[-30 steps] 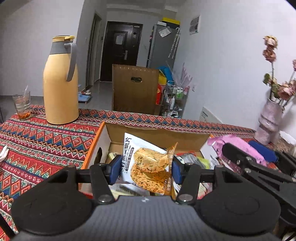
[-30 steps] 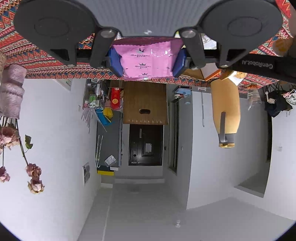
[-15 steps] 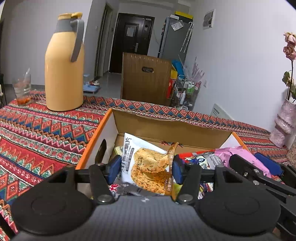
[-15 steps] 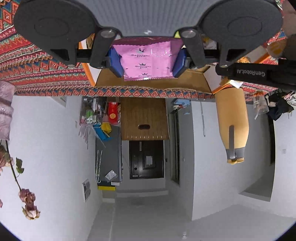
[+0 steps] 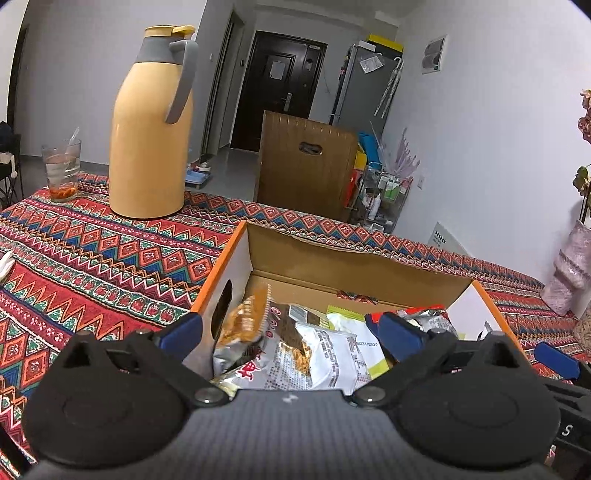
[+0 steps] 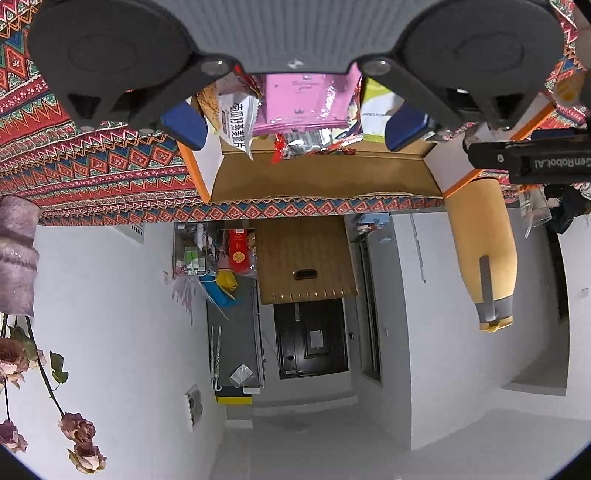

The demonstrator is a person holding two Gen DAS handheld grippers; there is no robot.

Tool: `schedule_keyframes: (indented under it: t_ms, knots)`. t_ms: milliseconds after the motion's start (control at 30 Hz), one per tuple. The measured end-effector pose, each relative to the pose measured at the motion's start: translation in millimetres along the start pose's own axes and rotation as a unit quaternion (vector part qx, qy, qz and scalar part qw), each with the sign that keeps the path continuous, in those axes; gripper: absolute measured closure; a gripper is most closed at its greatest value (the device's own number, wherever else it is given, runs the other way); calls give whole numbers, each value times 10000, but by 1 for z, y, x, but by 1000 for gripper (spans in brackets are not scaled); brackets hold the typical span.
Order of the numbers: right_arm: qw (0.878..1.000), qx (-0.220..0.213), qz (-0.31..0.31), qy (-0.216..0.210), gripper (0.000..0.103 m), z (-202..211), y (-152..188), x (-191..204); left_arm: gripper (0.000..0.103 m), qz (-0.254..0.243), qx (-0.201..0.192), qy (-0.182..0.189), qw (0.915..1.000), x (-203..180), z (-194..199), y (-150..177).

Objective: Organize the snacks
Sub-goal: 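Open both tools to drop the packets into the box, then move both tools back to the snack pile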

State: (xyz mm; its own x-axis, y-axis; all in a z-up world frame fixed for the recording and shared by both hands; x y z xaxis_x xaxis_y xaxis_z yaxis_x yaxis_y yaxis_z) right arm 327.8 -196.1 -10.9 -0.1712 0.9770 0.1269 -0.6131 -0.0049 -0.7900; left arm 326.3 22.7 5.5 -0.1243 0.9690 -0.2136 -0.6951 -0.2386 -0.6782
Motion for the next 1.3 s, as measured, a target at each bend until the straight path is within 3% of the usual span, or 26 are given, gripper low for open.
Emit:
schedule_keyframes:
  t_ms: [333, 733, 1300]
  knots:
    - [9999, -101, -57, 5, 0, 10, -4, -3, 0, -48, -145, -116, 9998, -7, 16, -1]
    - [9995, -303, 54, -52, 0, 59, -8, 2, 0, -144, -265, -97, 9995, -3, 64, 8]
    - [9987, 234, 410, -199, 0, 109, 58, 8, 0, -782, 325, -6, 9964, 8, 93, 82]
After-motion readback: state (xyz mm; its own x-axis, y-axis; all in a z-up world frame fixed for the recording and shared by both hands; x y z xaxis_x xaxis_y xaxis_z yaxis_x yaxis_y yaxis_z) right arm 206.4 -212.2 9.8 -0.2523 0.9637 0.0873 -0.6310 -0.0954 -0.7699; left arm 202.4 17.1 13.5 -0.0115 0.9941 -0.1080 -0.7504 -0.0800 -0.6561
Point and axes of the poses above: each gripper's, at about its wrist camera, not at the fingertips, and z roughly against the way its jaws point, x to its left, y to its underside, the point moved 2 cm from there along -z, roughly the way its jaws point, and after that the axes turned 15 degrees about x, right-handed, at the moved point
